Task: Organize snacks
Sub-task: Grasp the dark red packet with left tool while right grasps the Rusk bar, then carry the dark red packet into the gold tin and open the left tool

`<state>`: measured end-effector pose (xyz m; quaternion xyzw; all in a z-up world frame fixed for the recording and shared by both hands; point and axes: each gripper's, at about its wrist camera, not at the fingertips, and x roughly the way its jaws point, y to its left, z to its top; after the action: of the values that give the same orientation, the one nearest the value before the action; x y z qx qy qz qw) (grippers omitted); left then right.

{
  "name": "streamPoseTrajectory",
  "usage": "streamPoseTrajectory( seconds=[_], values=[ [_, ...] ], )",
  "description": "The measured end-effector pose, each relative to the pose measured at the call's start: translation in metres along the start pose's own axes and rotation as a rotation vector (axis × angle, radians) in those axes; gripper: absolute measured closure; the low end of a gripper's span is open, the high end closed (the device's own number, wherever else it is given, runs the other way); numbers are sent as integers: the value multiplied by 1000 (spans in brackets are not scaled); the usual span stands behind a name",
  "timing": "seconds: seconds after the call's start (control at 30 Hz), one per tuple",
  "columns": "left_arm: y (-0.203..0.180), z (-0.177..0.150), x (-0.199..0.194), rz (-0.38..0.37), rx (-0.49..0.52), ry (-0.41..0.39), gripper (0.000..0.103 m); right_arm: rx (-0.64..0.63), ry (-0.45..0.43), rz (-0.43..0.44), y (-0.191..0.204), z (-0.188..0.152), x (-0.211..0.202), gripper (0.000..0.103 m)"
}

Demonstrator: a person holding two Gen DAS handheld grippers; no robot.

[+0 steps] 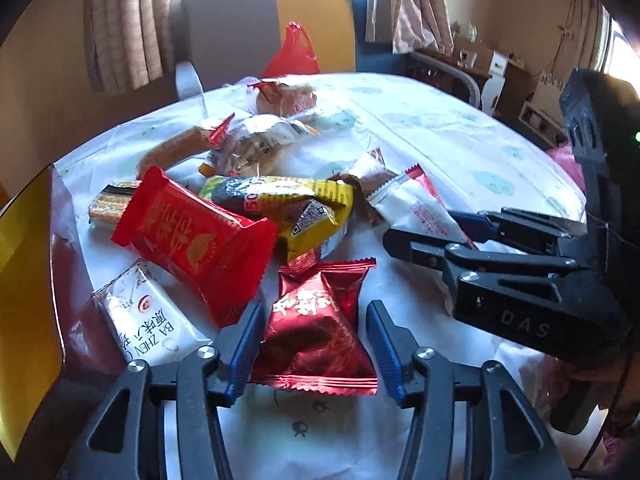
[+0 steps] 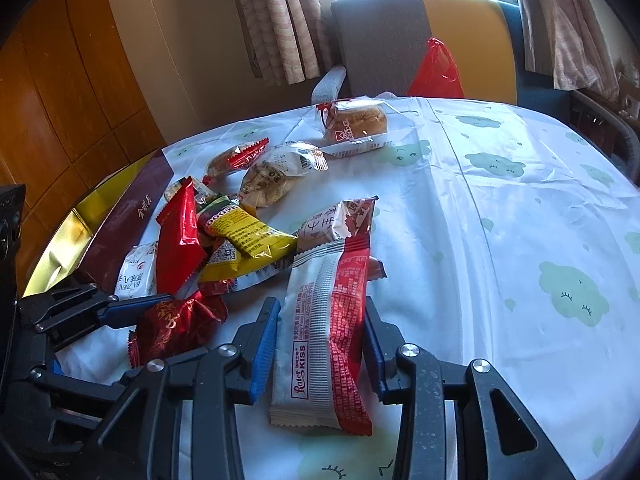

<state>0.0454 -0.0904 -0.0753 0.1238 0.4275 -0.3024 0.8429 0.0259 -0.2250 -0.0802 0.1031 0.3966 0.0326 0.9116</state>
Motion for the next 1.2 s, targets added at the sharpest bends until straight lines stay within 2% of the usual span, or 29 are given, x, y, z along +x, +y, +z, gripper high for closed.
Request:
streamPoseTrajectory(
  seconds=[0.23, 0.37, 0.57, 0.83, 1.2],
  values=[
    [7, -7, -5, -20, -57, -39, 54, -10, -13, -19, 3, -2, 0, 64],
    [5, -12, -7, -17, -53, -59, 56, 24, -26, -25, 2, -3, -4, 65],
    [12, -22, -16, -49, -100, -97, 57, 43, -38, -37, 8, -7, -10, 65],
    [22, -27, -39, -36, -133, -149, 57, 74, -44, -19, 12, -9, -19, 65],
    [56, -32, -99, 44, -187, -276, 57, 20, -76, 1, 34, -11, -31, 65]
  ],
)
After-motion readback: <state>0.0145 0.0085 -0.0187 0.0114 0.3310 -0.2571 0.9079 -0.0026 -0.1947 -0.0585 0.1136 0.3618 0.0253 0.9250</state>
